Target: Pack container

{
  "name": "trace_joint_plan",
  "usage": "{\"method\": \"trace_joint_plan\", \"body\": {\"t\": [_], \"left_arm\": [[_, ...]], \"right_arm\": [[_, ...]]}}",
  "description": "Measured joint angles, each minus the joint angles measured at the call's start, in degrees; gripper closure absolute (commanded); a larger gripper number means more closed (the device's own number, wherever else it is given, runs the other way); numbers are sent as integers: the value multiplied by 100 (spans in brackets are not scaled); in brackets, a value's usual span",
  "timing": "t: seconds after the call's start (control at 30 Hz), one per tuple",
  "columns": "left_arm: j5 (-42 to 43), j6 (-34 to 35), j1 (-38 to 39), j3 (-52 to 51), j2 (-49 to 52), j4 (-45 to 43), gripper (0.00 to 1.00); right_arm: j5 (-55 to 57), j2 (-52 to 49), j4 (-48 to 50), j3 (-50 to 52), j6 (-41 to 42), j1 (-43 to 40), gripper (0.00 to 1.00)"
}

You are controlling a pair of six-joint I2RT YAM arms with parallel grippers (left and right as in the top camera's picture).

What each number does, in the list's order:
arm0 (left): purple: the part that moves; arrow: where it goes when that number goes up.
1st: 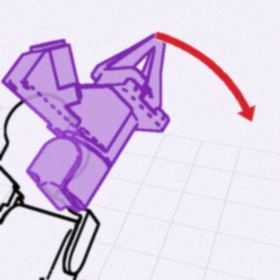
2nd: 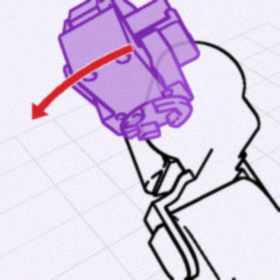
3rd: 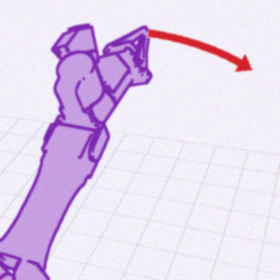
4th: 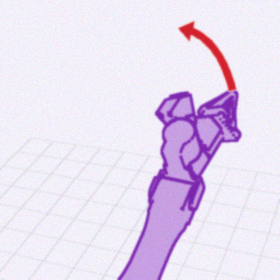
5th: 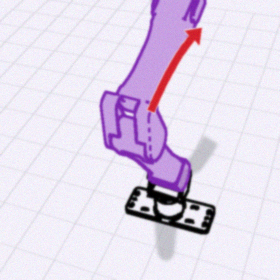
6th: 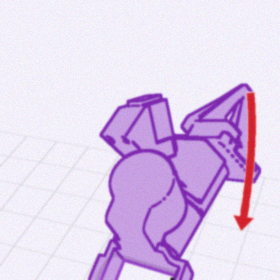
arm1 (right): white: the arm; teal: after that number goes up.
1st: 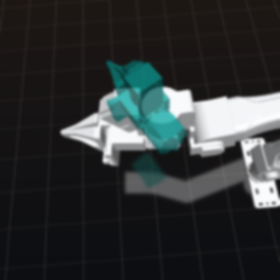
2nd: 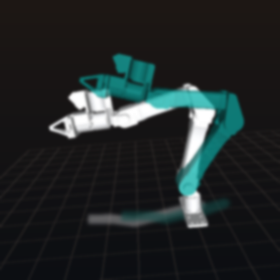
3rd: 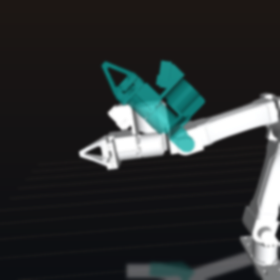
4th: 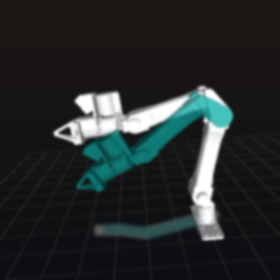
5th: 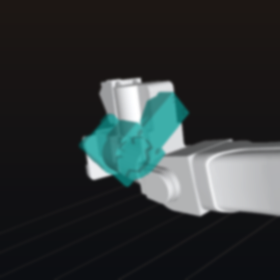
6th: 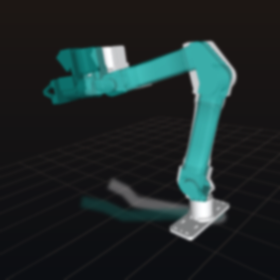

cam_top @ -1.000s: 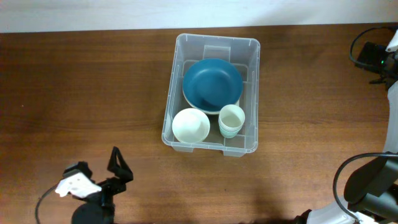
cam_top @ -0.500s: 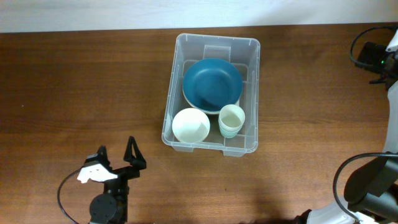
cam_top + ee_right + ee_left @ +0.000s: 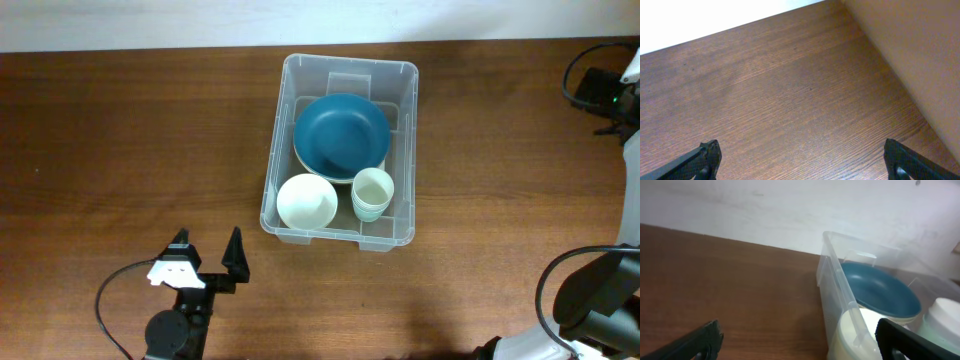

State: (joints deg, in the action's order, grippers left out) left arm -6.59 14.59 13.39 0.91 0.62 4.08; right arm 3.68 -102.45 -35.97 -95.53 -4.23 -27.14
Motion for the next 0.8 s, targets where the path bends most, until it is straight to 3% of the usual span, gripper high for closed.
{"method": "trace_joint_plan", "body": {"t": [0.27,0.8], "left_arm": [[24,-664,-511,0,0,0,0],[24,-802,-866,0,0,0,0]], "right_arm": [[0,2,0,0,-2,0,1],[0,0,0,0,0,0,1]]}}
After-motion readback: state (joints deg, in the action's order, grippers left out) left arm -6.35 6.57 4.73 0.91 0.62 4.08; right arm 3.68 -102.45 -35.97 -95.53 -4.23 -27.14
